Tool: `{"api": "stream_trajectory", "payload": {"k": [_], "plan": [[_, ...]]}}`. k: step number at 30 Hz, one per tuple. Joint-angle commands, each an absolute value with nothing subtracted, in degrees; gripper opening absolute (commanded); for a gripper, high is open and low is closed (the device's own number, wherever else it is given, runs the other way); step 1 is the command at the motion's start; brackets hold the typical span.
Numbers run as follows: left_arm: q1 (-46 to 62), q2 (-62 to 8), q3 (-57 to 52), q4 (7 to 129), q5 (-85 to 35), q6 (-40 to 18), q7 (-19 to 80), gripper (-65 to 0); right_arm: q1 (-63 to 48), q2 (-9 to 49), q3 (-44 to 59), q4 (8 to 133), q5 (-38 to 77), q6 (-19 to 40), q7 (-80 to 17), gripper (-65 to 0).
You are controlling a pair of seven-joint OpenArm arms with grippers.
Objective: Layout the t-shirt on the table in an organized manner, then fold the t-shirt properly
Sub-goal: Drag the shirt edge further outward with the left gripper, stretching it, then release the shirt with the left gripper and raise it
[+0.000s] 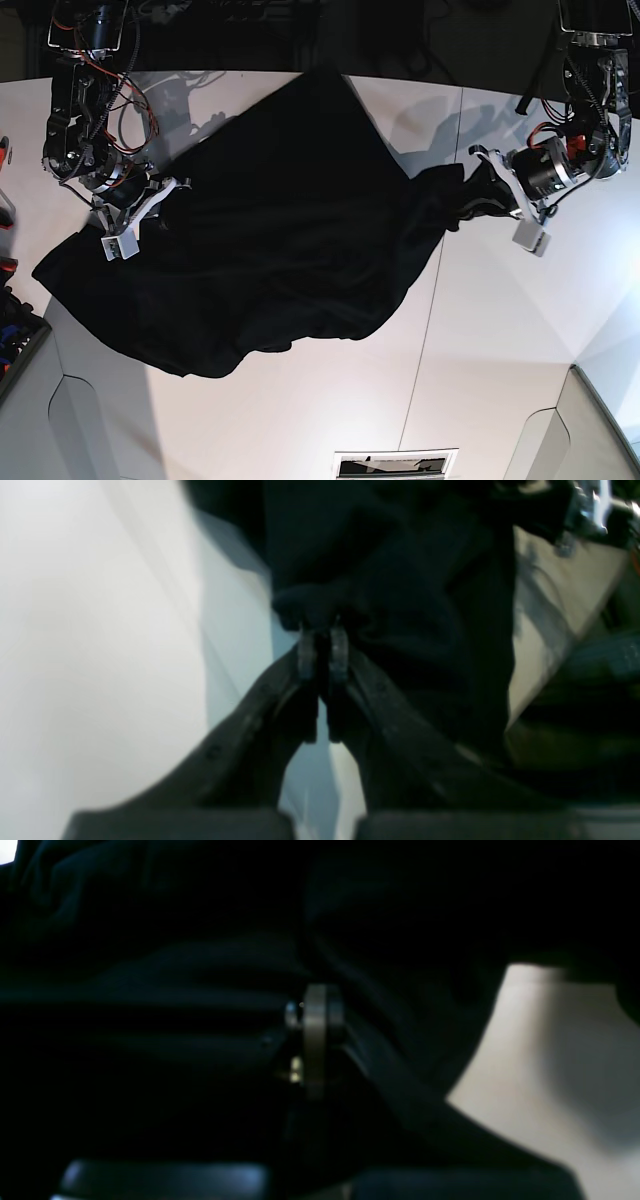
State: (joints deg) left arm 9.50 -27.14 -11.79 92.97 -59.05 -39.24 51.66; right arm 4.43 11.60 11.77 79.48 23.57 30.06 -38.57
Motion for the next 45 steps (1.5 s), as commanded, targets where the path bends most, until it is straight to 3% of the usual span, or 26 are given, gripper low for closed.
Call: {"api": "stream_trajectory", "payload": {"k": [1,10,23,24,27,29,33,40,45], "plan": [[8.7,-28.8,-13.6,93.8,-60.2,-40.0,50.4,-65.0,5.0,12.2,12.0,80.1,23.4,29.8,-38.6,-65.0],[8.4,-35.3,-17.1,93.8,-58.8,-40.0,49.9,-65.0,5.0,12.2,12.0,80.1,23.4,29.8,-38.7,-65.0],[3.0,-35.4,-16.8,93.8,-43.9,-40.0,43.9,-65.0,4.9,12.2,12.0,80.1,28.9,31.4,-40.8,-65.0],[3.0,-35.4,-16.8,93.8,-43.5,-40.0,43.9,-62.5,4.9,12.2,12.0,80.1,29.2,31.4,-40.8,-65.0],[3.0,-35.4,-16.8,93.3,-41.3,-40.0,43.5,-46.3,4.9,12.2,12.0,80.1,29.4,31.4,-40.4,-65.0],[3.0,-35.4,-16.8,92.3,-38.7,-40.0,41.1,-41.4,4.9,12.2,12.0,80.1,29.5,31.4,-40.3,-65.0],[2.9,-35.4,-16.8,89.8,-36.2,-35.2,37.7,-41.3,4.9,12.2,12.1,81.2,30.5,31.8,-38.3,-65.0],[2.9,-35.4,-16.9,89.0,-52.1,-35.3,44.6,-41.3,5.2,12.2,15.3,87.8,30.4,31.8,-36.7,-65.0],[2.6,-35.2,-17.0,89.0,-55.0,-38.5,44.9,-41.4,5.4,12.3,19.0,89.4,30.2,31.8,-37.1,-65.0]]}}
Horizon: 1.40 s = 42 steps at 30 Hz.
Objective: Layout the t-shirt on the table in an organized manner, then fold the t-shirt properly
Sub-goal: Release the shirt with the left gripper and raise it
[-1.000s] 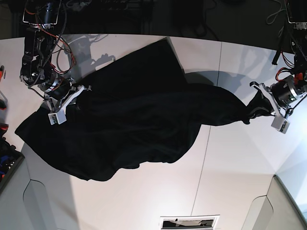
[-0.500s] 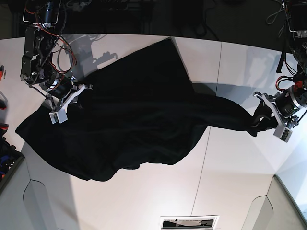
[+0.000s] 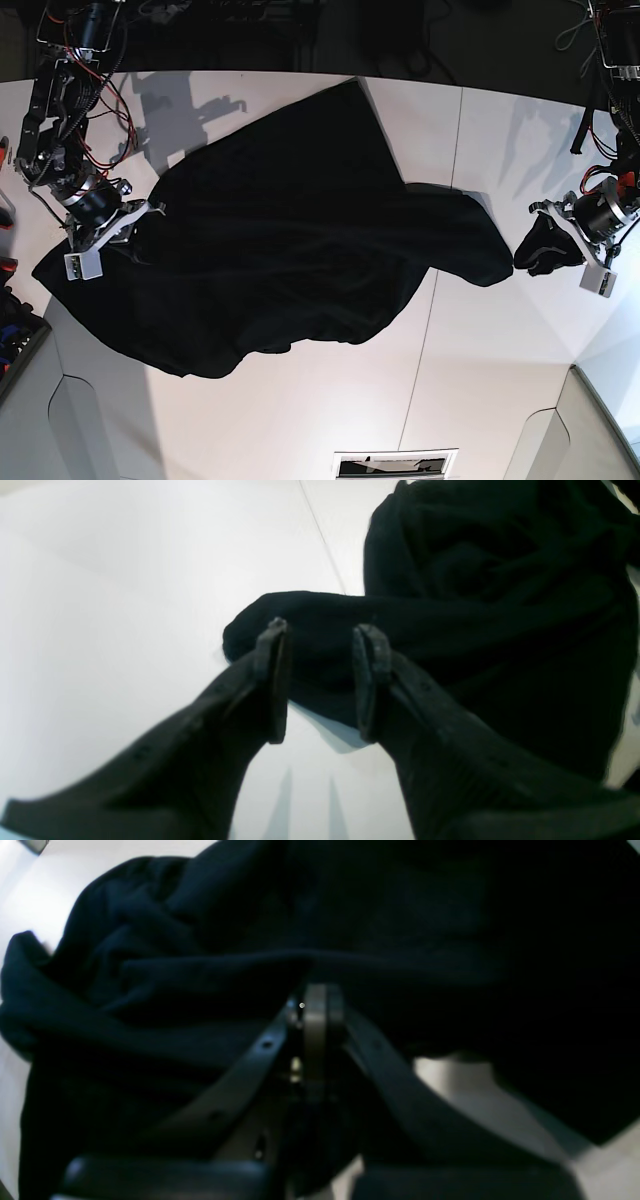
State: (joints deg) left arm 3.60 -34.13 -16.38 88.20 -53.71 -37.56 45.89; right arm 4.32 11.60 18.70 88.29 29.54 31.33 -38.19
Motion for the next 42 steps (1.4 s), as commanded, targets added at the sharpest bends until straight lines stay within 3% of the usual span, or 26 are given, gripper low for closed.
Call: {"api": "stream_trajectory", "payload": {"k": [1,7,11,18,27,33,42], "plan": [[2.6,-35.2,-17.0,89.2,-56.4,-40.0,45.6,-41.6,5.6,12.3,19.7,89.4,29.6,31.8,-37.0,-65.0],[4.9,-34.2,-16.8,96.1,-60.8,-40.0,49.9,-58.5,8.2,13.6,20.6,86.8,24.0,31.4,-34.3,-65.0],[7.1,-31.7,-14.6,101.6,-60.6,-40.0,51.2,-63.7,12.1,14.9,20.6,81.7,22.5,31.2,-33.5,-65.0],[11.3,-29.0,0.0,105.4,-59.2,-40.0,53.0,-63.7,17.0,16.8,20.6,75.9,22.4,31.0,-33.1,-65.0],[12.6,-25.4,15.2,102.3,-41.4,-40.0,48.1,-63.7,17.6,19.1,20.6,70.3,19.2,31.0,-30.3,-65.0],[17.3,-25.8,14.4,99.4,-37.9,-40.0,45.7,-63.7,17.6,22.2,20.6,61.1,19.3,31.1,-28.0,-65.0],[29.8,-25.6,7.4,99.5,-41.8,-40.0,45.6,-63.7,17.6,22.9,20.6,59.6,20.8,31.1,-28.1,-65.0]]}}
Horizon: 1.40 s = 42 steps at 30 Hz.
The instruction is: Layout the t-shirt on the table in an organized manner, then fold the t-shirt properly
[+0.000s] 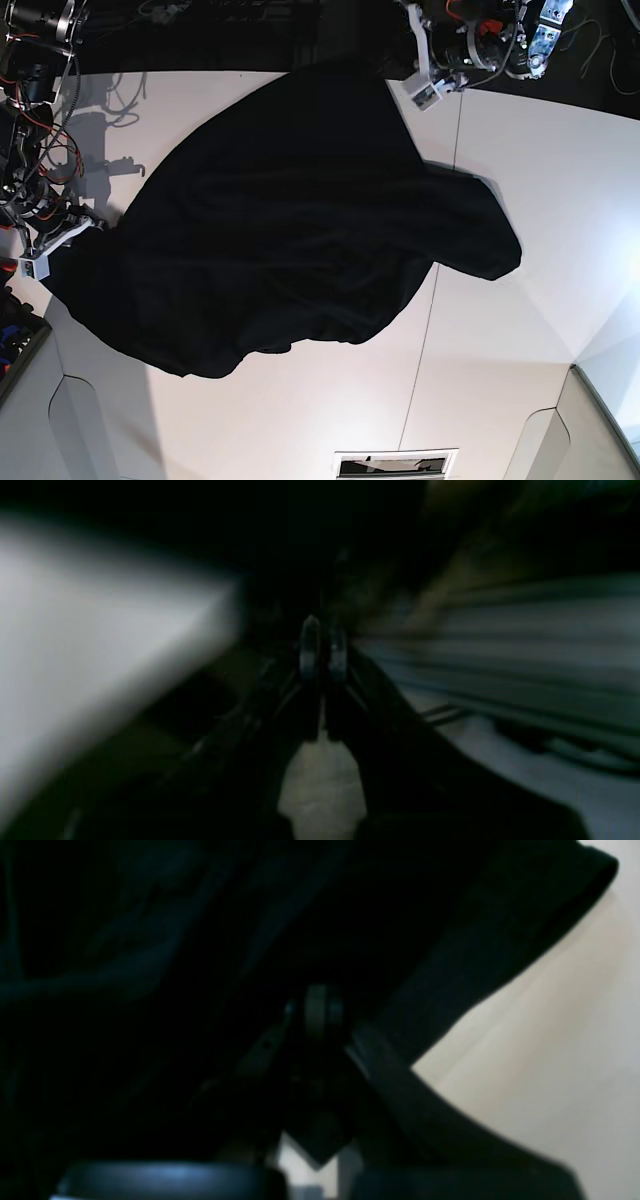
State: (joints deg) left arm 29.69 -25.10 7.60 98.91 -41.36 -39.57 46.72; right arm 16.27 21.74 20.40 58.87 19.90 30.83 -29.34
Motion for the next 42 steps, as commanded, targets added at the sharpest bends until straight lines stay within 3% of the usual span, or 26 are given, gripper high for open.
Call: {"api": "stream_trajectory", "payload": {"k": [1,10,17,28,36,42], "plan": [[30.9,-25.4,5.7,99.5,-42.5,-40.0,45.6,-63.7,17.6,22.9,20.6,59.6,21.5,31.1,-28.3,-65.0],[37.7,-24.7,-7.1,100.6,-49.9,-40.0,45.7,-63.7,17.6,22.9,20.6,60.0,25.8,31.1,-31.8,-65.0],[36.8,-24.8,-11.9,112.2,-50.9,-40.0,45.6,-63.7,17.6,22.8,20.6,65.5,29.6,31.1,-33.6,-65.0],[28.4,-21.6,-8.9,113.7,-43.4,-40.0,40.8,-65.0,17.6,22.8,20.6,68.7,28.7,31.1,-34.6,-65.0],[19.5,-15.6,1.7,104.0,-33.5,-39.2,40.4,-65.0,17.6,22.9,20.6,67.7,25.9,31.1,-34.6,-65.0],[20.4,-13.9,2.9,100.9,-30.1,-38.1,40.4,-65.0,17.8,22.9,20.6,67.7,25.8,31.3,-32.6,-65.0]]}}
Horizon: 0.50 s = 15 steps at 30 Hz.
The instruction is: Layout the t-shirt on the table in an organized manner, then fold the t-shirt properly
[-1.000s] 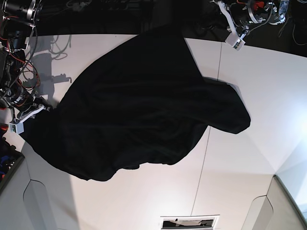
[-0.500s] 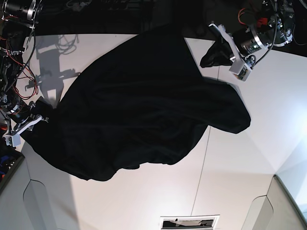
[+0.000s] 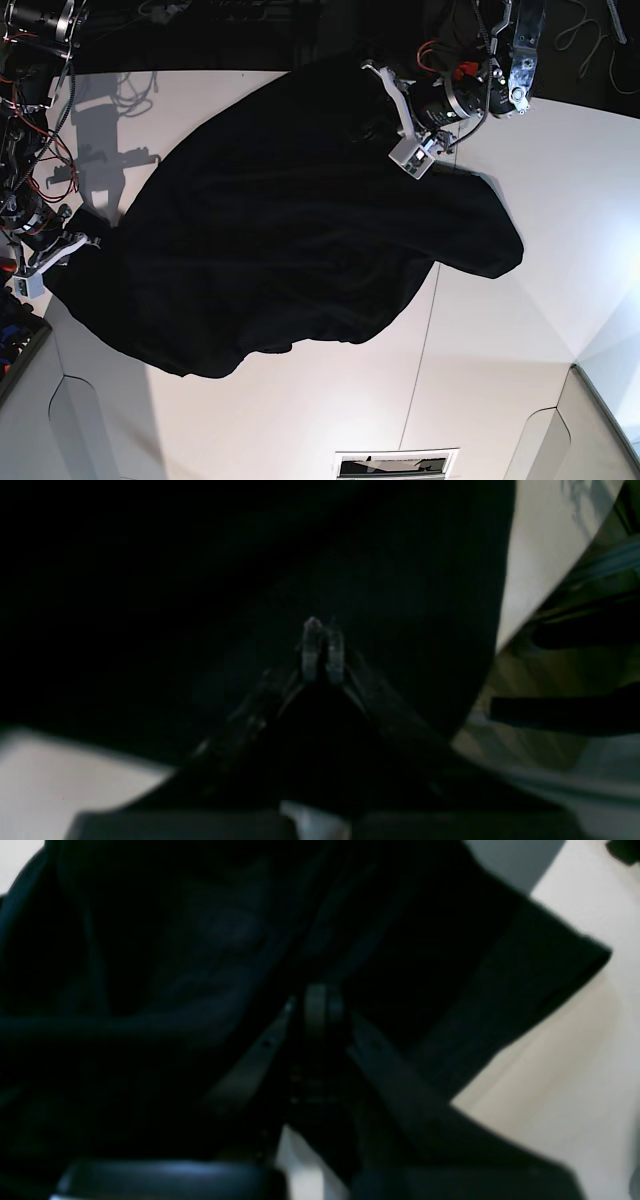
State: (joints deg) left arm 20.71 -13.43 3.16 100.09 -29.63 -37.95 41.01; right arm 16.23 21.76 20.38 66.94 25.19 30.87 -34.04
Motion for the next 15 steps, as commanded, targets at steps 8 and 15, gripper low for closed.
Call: {"api": "stream_trajectory", "payload": {"k": [8,15], "plan": [[26.7,-15.1,2.9,102.8,-31.4,-38.2,40.9,-65.0,21.1,22.7,20.5,66.0,22.7,31.3,-29.2,-65.0],[27.8,-15.1,2.3,102.9,-28.4,-38.1,40.9,-65.0,26.5,22.7,14.2,54.3,15.2,31.3,-23.7,-65.0]]}}
